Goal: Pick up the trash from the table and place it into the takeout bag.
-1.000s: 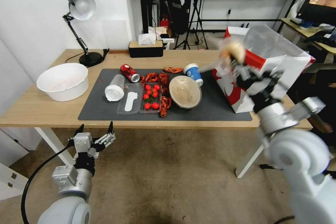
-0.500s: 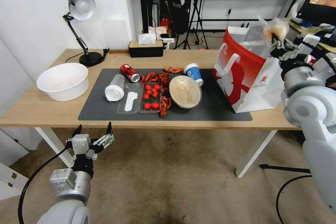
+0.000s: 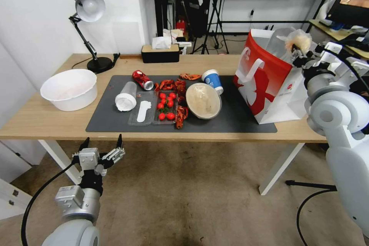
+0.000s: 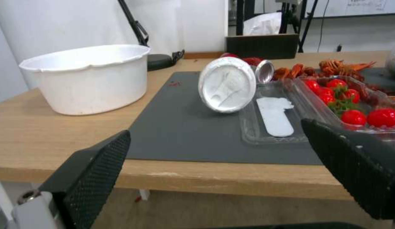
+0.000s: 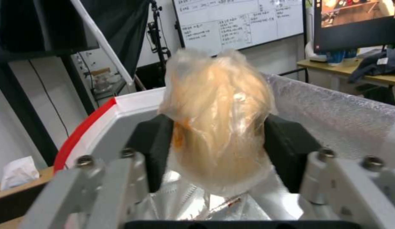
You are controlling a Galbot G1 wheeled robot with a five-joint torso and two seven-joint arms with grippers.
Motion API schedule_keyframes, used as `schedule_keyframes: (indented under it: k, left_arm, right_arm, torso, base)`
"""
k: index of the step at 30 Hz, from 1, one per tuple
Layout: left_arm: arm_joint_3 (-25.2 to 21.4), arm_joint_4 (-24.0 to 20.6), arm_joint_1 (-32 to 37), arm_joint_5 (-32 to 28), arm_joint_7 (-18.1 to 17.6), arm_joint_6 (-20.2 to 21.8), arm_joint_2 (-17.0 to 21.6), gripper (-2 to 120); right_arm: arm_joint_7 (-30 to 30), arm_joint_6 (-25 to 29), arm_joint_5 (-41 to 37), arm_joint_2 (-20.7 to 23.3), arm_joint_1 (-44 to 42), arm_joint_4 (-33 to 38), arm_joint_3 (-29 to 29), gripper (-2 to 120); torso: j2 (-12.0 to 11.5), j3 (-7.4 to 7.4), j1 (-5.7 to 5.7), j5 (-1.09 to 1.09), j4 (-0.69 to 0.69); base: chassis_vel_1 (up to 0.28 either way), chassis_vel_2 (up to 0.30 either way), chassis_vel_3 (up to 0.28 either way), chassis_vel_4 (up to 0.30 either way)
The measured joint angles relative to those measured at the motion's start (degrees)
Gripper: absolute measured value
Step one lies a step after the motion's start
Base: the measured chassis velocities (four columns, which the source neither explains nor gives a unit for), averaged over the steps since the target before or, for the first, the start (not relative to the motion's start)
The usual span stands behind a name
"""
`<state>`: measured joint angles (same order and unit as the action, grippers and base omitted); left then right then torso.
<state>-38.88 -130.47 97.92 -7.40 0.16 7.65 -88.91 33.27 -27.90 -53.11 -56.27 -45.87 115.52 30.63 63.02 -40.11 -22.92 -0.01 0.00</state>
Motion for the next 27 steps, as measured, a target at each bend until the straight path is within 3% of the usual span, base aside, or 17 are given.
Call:
schedule_keyframes:
  k: [3, 5, 7, 9, 12, 21, 24, 26, 27]
  left_arm:
    - [0.02, 0.34, -0.28, 0.0, 0.02, 0.0, 0.09, 100]
    - [0.02, 0.39, -0.32, 0.0, 0.02, 0.0, 0.11, 100]
    - [0.06, 0.57, -0.49, 0.0, 0.03, 0.0, 0.19, 100]
    - [0.06, 0.6, -0.52, -0.01, 0.03, 0.0, 0.2, 100]
    - [0.07, 0.79, -0.63, -0.06, 0.04, 0.0, 0.37, 100]
    - [0.05, 1.03, -0.78, -0.19, 0.05, 0.01, 0.46, 100]
    - [0.05, 1.04, -0.84, -0.26, 0.05, 0.01, 0.51, 100]
    - [0.04, 1.05, -0.84, -0.28, 0.04, 0.01, 0.52, 100]
    - [0.0, 1.05, -0.85, -0.33, 0.04, 0.01, 0.57, 100]
  right_arm:
    - [0.08, -0.22, 0.12, 0.03, 0.11, -0.07, 0.05, 68]
    - [0.09, -0.23, 0.13, 0.04, 0.13, -0.07, 0.07, 70]
    - [0.05, -0.16, 0.13, 0.14, 0.43, -0.07, 0.09, 84]
    - [-0.02, -0.03, 0.08, 0.18, 0.56, -0.06, 0.11, 85]
    - [-2.73, 4.14, -2.27, 0.65, 0.83, 1.07, 0.35, 98]
    - [-13.3, 12.26, -4.64, 2.0, -1.86, 5.99, 1.62, 100]
    - [-20.49, 15.64, -4.63, 2.94, -6.06, 9.43, 2.49, 100]
    - [-21.88, 16.25, -4.5, 3.08, -7.08, 10.06, 2.57, 100]
    - [-26.03, 18.03, -3.9, 3.34, -10.32, 11.86, 2.8, 100]
  torso:
    - [0.0, 0.0, 0.0, 0.01, 0.0]
    - [0.0, 0.0, 0.0, 0.0, 0.0]
    - [0.0, 0.0, 0.0, 0.01, 0.0]
    - [0.0, 0.0, 0.0, 0.01, 0.0]
    - [0.0, 0.0, 0.0, 0.01, 0.0]
    - [0.01, 0.0, 0.0, 0.01, 0.0]
    - [0.01, 0.0, 0.0, 0.0, 0.0]
    - [0.01, 0.0, 0.0, 0.0, 0.0]
    - [0.01, 0.0, 0.0, 0.01, -0.01]
  base:
    - [0.0, 0.0, 0.0, 0.0]
    - [0.0, 0.0, 0.0, 0.0]
    - [0.0, 0.0, 0.0, 0.0]
    - [0.0, 0.0, 0.0, 0.0]
    - [0.0, 0.0, 0.0, 0.0]
    - [0.0, 0.0, 0.0, 0.0]
    - [0.0, 0.0, 0.0, 0.0]
    - [0.0, 0.0, 0.0, 0.0]
    - [0.0, 0.0, 0.0, 0.0]
